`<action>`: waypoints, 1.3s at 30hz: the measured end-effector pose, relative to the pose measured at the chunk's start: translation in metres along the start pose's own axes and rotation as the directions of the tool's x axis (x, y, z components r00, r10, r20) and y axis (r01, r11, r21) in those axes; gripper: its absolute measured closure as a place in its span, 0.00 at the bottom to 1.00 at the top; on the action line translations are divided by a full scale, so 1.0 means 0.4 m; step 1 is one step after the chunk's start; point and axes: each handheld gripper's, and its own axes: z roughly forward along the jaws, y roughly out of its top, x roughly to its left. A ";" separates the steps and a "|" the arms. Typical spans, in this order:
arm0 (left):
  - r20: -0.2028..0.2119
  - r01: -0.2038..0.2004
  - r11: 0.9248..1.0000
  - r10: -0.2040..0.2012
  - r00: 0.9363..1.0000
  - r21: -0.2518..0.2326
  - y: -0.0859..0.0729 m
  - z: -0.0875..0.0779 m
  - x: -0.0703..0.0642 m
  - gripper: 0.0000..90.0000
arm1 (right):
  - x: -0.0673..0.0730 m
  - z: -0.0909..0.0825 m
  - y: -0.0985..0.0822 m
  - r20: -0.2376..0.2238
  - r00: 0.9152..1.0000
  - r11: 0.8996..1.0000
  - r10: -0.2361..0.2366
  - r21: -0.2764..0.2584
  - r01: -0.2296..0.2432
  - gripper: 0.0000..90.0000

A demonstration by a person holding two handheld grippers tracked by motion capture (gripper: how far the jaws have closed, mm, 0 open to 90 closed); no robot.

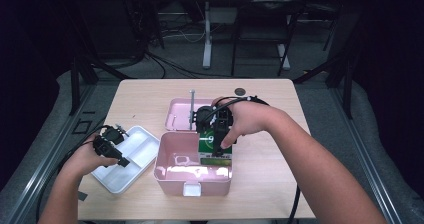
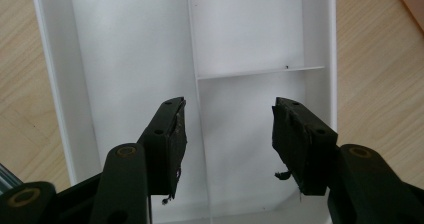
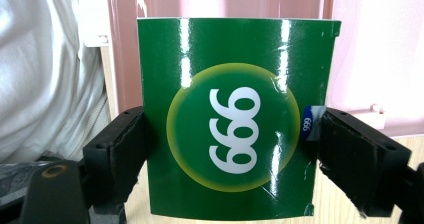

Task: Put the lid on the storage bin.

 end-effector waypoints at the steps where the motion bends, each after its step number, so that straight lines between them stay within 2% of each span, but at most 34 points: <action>1: -0.001 -0.002 1.000 0.002 1.000 -0.001 0.000 0.000 0.000 0.53 | 0.000 0.001 0.001 0.001 1.000 1.000 -0.002 0.004 0.002 0.18; 9: -0.004 -0.003 1.000 0.003 1.000 0.001 0.001 0.002 -0.001 0.53 | -0.001 0.017 0.002 0.004 1.000 1.000 -0.001 0.018 0.001 0.18; 13: -0.003 -0.005 1.000 0.005 1.000 -0.001 0.002 0.003 -0.003 0.53 | -0.002 0.035 0.005 -0.006 1.000 1.000 0.001 0.008 -0.001 0.18; 19: -0.003 -0.008 1.000 0.008 1.000 0.006 0.003 0.005 -0.003 0.53 | -0.001 0.074 0.007 -0.020 1.000 0.999 -0.006 0.031 0.006 0.18; 32: -0.002 -0.009 1.000 0.009 1.000 0.010 0.006 0.009 -0.006 0.53 | -0.002 0.170 -0.008 -0.061 0.998 1.000 0.011 0.025 -0.009 0.18; 39: -0.003 -0.008 1.000 0.008 1.000 0.009 0.004 0.008 -0.004 0.53 | -0.005 0.202 -0.012 -0.070 0.997 1.000 0.019 0.021 -0.017 0.18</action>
